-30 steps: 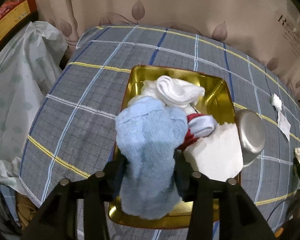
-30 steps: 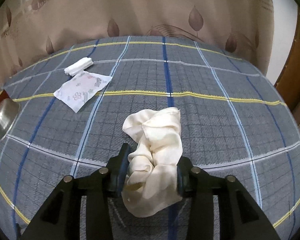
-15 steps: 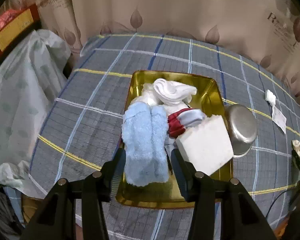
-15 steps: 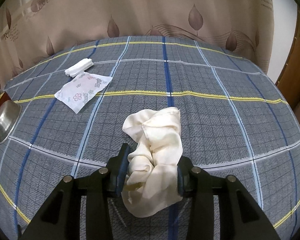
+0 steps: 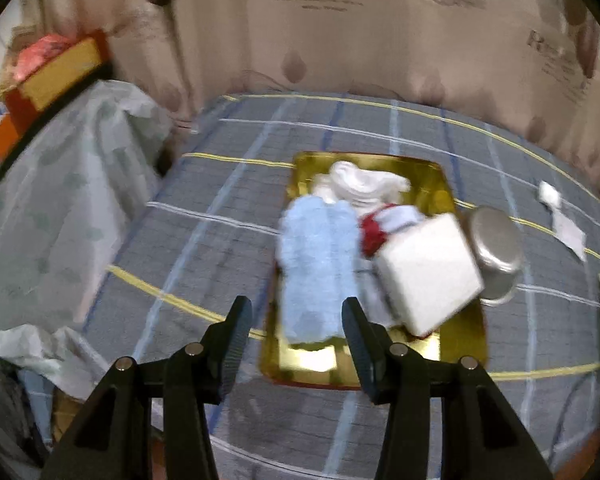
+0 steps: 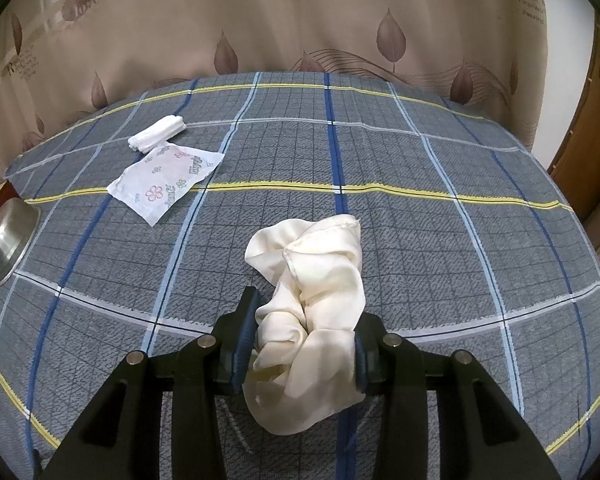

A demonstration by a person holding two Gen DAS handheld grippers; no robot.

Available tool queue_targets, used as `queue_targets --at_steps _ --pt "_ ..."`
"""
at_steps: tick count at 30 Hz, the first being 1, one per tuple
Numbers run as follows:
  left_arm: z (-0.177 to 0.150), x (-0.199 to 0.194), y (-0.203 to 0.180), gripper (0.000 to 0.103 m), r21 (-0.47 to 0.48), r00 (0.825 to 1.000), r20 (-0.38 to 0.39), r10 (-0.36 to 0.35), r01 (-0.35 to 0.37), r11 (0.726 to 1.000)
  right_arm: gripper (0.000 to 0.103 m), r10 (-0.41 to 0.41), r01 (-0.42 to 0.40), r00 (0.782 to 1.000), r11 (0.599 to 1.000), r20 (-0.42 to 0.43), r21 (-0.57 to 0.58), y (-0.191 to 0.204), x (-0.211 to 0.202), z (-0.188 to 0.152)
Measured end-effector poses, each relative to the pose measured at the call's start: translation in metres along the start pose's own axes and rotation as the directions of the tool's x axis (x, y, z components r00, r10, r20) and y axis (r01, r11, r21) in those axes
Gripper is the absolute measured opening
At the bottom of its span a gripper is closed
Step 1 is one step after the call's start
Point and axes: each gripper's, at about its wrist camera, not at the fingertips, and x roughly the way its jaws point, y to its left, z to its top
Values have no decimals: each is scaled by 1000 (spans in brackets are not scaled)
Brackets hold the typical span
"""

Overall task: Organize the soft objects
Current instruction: 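Carry the cream scrunchie into the gold tray and open the right tool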

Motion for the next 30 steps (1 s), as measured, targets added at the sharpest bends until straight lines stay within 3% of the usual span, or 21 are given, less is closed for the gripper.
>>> queue_targets --at_steps 1,4,8,11,13,18,25,30 --pt "-2 -2 2 48 -13 998 28 49 -49 999 37 -3 3 1000 1000 -2 -2 1 0 0" --pt "-5 -4 10 48 -61 993 64 96 -93 994 36 -15 15 1000 1000 -6 1 1 0 1" --pt "-7 0 20 48 -94 992 64 108 -102 990 36 -34 34 999 999 -11 6 5 1 3" --pt "-8 2 22 48 -85 988 76 134 -128 988 28 -49 49 999 999 -12 11 8 1 4" --pt "-10 2 24 48 -90 988 86 131 -123 988 21 -60 60 998 998 -13 8 12 0 4" --pt "-14 2 32 48 -132 989 99 107 -93 987 15 -88 88 996 996 -16 1 20 -2 5" --pt "-18 -2 45 48 -171 984 123 132 -110 979 14 -86 85 996 996 -8 -35 37 -18 5" --pt "-20 1 53 48 -199 986 109 128 -105 974 14 -40 39 999 995 -12 -90 59 -37 2"
